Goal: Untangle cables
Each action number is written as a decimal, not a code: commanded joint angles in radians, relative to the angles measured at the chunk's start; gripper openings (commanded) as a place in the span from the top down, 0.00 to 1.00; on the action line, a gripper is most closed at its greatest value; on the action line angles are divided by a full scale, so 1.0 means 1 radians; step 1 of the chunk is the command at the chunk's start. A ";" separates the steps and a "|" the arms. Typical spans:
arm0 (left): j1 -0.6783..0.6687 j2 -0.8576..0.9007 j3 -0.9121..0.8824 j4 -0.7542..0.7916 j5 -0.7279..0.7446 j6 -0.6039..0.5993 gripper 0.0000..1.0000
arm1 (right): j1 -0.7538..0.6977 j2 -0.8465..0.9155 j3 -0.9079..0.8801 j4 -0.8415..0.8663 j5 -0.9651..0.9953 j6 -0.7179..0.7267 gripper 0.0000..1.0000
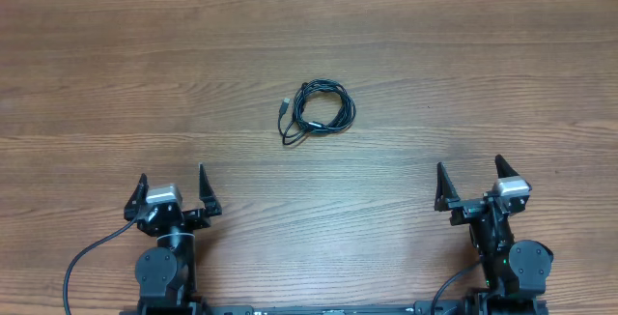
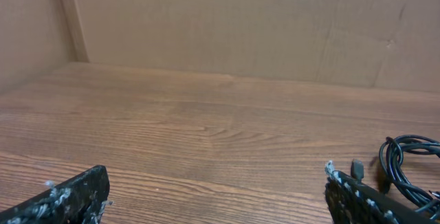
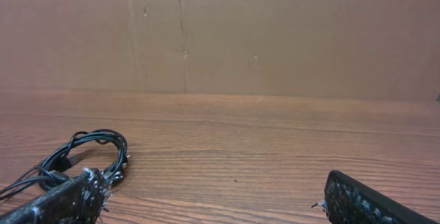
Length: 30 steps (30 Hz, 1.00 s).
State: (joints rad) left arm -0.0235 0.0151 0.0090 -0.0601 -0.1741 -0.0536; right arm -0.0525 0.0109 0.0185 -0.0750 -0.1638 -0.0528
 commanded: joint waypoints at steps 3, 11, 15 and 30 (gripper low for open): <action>0.008 -0.011 -0.004 0.003 -0.016 -0.014 0.00 | -0.004 -0.008 -0.010 0.003 0.014 -0.001 0.00; 0.008 -0.011 -0.004 0.003 -0.016 -0.014 0.00 | -0.004 -0.008 -0.010 0.003 0.014 -0.001 0.00; 0.008 -0.011 -0.004 0.003 -0.016 -0.013 0.01 | -0.004 -0.008 -0.010 0.003 0.014 -0.001 0.00; 0.008 -0.010 -0.003 0.002 0.098 -0.051 0.00 | -0.002 -0.008 -0.010 0.089 -0.151 0.003 0.00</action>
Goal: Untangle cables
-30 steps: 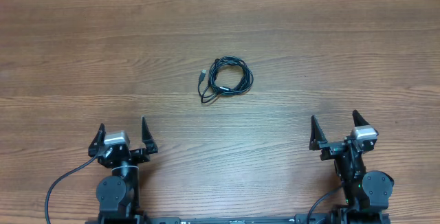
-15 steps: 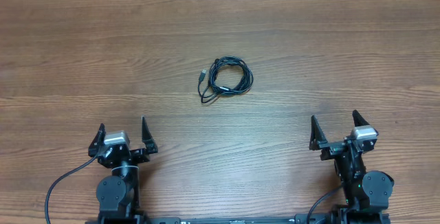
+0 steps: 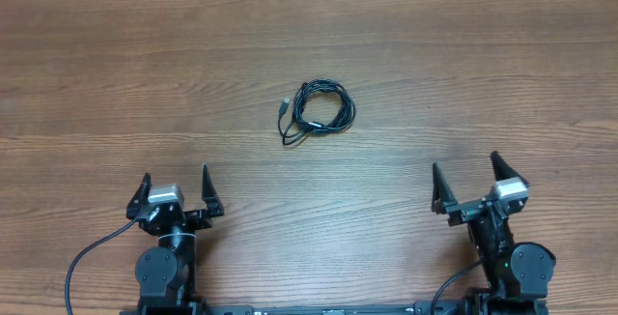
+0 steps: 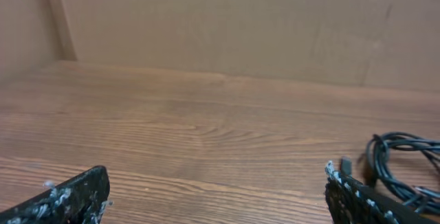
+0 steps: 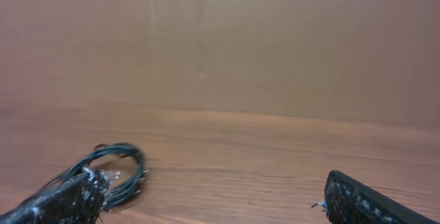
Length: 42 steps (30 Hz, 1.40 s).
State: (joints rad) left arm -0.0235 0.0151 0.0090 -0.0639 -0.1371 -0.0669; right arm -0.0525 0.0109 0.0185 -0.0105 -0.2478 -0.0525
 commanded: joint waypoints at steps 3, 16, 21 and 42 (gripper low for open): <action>0.008 -0.010 0.002 0.005 0.237 -0.025 0.00 | -0.002 -0.008 -0.010 0.056 -0.095 0.006 0.00; 0.003 0.507 0.620 -0.326 0.172 -0.066 0.00 | 0.000 0.272 0.377 -0.104 -0.210 0.003 0.00; -0.039 0.869 1.022 -0.502 0.179 -0.034 0.00 | 0.001 0.591 0.749 -0.284 -0.263 0.002 0.00; -0.435 1.766 2.037 -0.919 0.114 -0.198 0.00 | 0.001 1.337 1.255 -0.784 -0.403 0.113 0.05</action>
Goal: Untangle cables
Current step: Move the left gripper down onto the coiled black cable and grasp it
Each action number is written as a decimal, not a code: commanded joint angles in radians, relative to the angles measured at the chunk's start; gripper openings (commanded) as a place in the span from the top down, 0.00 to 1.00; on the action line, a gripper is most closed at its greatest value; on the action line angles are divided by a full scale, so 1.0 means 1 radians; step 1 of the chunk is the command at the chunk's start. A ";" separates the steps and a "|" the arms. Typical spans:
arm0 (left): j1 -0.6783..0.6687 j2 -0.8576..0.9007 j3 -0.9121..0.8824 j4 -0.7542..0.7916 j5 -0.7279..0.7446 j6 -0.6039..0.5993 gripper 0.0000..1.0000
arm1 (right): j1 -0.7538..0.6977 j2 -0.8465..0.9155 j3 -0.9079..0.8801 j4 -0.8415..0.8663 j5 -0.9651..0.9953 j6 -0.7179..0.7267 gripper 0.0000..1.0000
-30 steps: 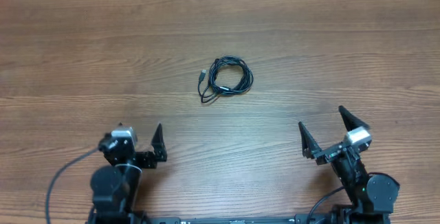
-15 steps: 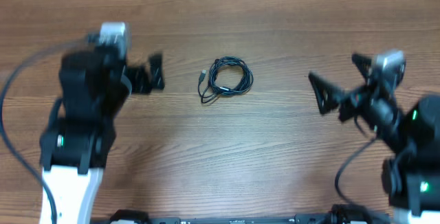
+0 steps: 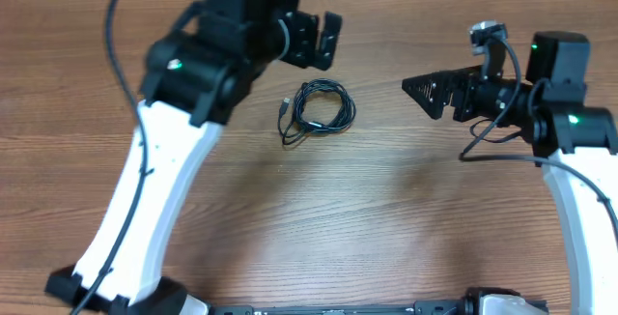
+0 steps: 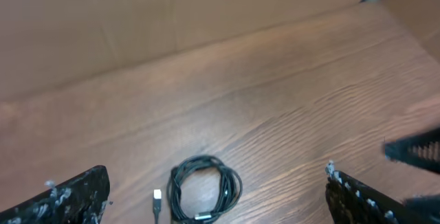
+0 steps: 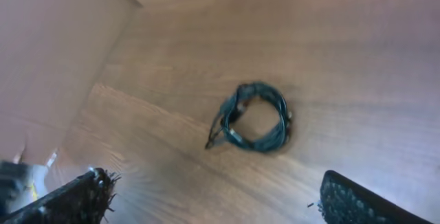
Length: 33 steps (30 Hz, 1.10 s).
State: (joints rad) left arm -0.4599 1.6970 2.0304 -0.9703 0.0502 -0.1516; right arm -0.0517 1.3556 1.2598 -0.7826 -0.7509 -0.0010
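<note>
A black cable coiled in a small tangled loop [image 3: 319, 109] lies on the wooden table [image 3: 319, 218], a USB plug [image 3: 284, 103] sticking out at its left. The left wrist view shows the coil [image 4: 203, 196] and plug [image 4: 158, 196] below and between the wide-apart fingers. The blurred right wrist view also shows the coil [image 5: 256, 118]. My left gripper [image 3: 319, 40] hangs open, raised above the table just behind the coil. My right gripper [image 3: 435, 95] is open, raised to the right of the coil and pointing toward it. Neither holds anything.
A brown cardboard wall [image 4: 137, 25] runs along the back of the table and another stands at the left side [image 5: 55, 52]. The arm bases sit at the near table edge [image 3: 338, 307].
Both arms have risen from the near edge of the table. The left gripper is now above the area behind the coil, the right one to the coil's right. The cable lies unmoved.
At both earlier moments the two grippers sat open and low at the near table edge, with the coil far ahead. Now both are lifted and brought close to the coil, still open, with the cable untouched.
</note>
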 commanded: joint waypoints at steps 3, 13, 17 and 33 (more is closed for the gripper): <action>0.008 0.188 0.016 -0.050 -0.074 -0.177 0.00 | 0.000 -0.021 0.014 -0.037 0.166 0.080 0.04; 0.014 0.496 0.015 -0.190 -0.021 -0.197 0.00 | 0.000 -0.056 0.014 -0.112 0.166 0.079 0.00; 0.020 0.567 0.016 -0.220 0.013 -0.213 0.00 | 0.000 -0.056 0.014 -0.126 0.166 0.076 0.00; 0.026 0.650 0.013 -0.239 0.032 -0.239 0.09 | 0.000 -0.056 0.014 -0.167 0.191 0.076 0.00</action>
State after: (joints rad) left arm -0.4427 2.3352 2.0373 -1.1919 0.0971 -0.3676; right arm -0.0517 1.3178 1.2602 -0.9485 -0.5747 0.0746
